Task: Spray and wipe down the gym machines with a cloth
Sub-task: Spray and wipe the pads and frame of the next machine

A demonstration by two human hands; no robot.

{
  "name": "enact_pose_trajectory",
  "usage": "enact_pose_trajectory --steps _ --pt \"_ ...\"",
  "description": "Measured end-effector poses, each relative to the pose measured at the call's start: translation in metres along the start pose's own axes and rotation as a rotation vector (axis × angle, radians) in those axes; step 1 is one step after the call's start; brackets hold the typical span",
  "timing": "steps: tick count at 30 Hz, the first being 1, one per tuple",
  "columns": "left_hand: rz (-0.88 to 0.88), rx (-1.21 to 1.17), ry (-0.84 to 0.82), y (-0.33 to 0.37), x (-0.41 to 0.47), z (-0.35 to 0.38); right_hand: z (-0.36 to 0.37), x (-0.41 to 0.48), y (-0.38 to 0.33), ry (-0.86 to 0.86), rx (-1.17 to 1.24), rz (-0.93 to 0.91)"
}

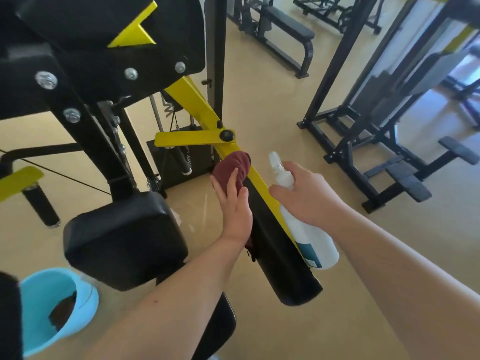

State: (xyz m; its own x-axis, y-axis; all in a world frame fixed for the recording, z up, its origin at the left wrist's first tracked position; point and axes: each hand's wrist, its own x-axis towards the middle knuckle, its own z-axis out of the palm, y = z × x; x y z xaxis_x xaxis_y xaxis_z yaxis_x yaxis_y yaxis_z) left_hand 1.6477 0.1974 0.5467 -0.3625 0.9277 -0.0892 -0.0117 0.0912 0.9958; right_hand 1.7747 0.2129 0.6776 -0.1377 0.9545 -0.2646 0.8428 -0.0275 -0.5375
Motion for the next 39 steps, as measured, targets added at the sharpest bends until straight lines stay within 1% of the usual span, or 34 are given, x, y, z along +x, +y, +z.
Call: enact_pose_trajectory --steps 6,12,19,21,24,26,31,35,37,39 --pt "-0.08 -0.001 -0.005 -0.007 -0.088 0.025 -0.008 -0.045 0.035 0.006 0.028 0.004" --pt "-0.118 0.009 -0.084 -0.016 -0.169 0.047 -0.012 -0.09 0.07 -0.018 0.05 -0.005" --pt "-0.079 0.04 -0.115 -0.024 -0.23 0.066 -0.022 -0.116 0.091 -0.033 0.082 -0.037" --pt "-0.081 0.032 -0.106 -0.021 -0.235 0.07 -0.022 -0.117 0.093 -0.037 0.086 -0.038" --pt "-0.121 -0.056 -0.078 -0.011 -0.234 0.072 -0.023 -0.114 0.092 -0.04 0.082 -0.038" --pt "-0.116 -0.072 -0.062 -0.009 -0.231 0.071 -0.024 -0.108 0.088 -0.035 0.077 -0.043" --pt "-0.04 -0.037 -0.097 -0.024 -0.215 0.061 -0.021 -0.085 0.072 -0.034 0.093 -0.061" --pt "0.068 0.058 -0.085 -0.031 -0.17 0.043 -0.014 -0.058 0.055 -0.051 0.089 -0.052" --pt "0.09 0.054 -0.058 -0.038 -0.145 0.035 -0.009 -0.043 0.047 -0.045 0.089 -0.043" --pt "0.104 0.015 -0.078 -0.039 -0.126 0.028 -0.004 -0.028 0.042 -0.04 0.082 -0.032"
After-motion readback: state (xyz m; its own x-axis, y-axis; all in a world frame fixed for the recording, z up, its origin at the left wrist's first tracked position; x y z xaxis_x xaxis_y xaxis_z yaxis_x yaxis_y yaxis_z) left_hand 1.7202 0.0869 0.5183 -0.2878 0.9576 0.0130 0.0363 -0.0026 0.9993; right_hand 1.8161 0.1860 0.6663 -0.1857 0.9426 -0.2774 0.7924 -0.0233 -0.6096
